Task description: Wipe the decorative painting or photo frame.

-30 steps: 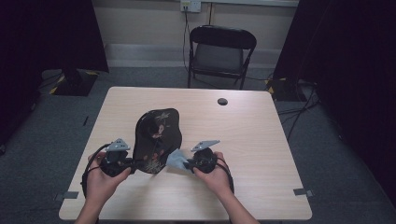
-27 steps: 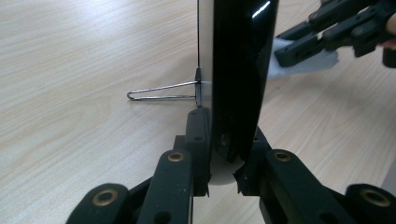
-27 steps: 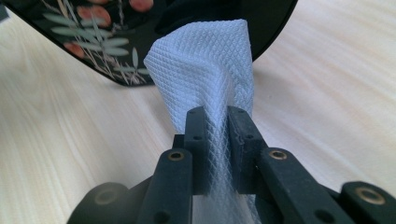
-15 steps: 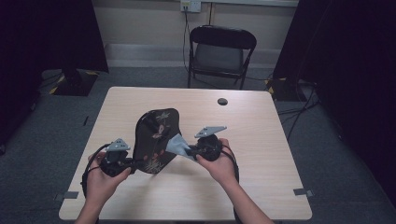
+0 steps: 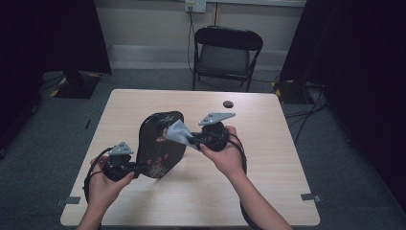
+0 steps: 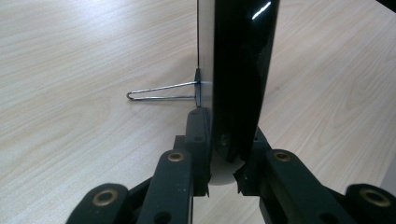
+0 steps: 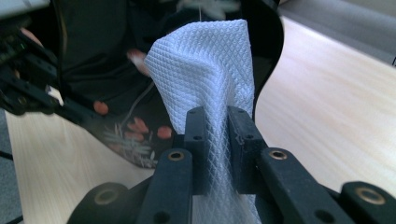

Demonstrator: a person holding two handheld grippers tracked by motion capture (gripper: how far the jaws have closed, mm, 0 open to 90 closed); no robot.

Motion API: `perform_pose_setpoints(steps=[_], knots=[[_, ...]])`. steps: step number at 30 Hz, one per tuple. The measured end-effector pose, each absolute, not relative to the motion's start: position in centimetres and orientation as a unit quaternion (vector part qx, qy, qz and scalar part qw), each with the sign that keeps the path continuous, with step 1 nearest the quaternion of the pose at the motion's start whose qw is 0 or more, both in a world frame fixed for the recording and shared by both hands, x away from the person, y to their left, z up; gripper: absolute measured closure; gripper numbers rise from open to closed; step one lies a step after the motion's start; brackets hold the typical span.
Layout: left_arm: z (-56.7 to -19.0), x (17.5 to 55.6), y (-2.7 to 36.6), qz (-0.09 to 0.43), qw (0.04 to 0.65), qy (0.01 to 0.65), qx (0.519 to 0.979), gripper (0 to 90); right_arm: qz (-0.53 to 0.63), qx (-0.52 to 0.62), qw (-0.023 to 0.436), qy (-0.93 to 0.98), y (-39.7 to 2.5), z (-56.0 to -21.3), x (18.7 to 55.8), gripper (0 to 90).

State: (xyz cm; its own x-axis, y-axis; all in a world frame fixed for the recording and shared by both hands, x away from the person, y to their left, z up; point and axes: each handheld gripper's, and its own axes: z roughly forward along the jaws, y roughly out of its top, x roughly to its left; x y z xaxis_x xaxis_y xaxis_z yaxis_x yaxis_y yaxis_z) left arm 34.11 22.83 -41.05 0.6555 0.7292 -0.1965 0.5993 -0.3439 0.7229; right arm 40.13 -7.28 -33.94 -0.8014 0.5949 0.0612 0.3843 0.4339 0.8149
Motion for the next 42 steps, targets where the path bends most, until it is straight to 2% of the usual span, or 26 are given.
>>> perform_pose_setpoints(steps=[9,16,29,42], knots=[[-41.0,34.1,22.8,0.082,0.403,0.407,0.815,78.7,0.466,0.278,0.127,0.83,-6.0,-31.0,40.3,79.8],[-41.0,34.1,22.8,0.08,0.401,0.405,0.818,78.7,0.471,0.271,0.135,0.829,-4.6,-30.1,40.6,79.8],[-41.1,34.2,22.9,0.08,0.401,0.403,0.818,78.7,0.461,0.277,0.127,0.834,-4.5,-31.7,40.8,79.8],[-41.1,34.2,22.9,0.08,0.401,0.402,0.819,78.7,0.443,0.285,0.109,0.843,-4.6,-35.4,40.3,79.8]])
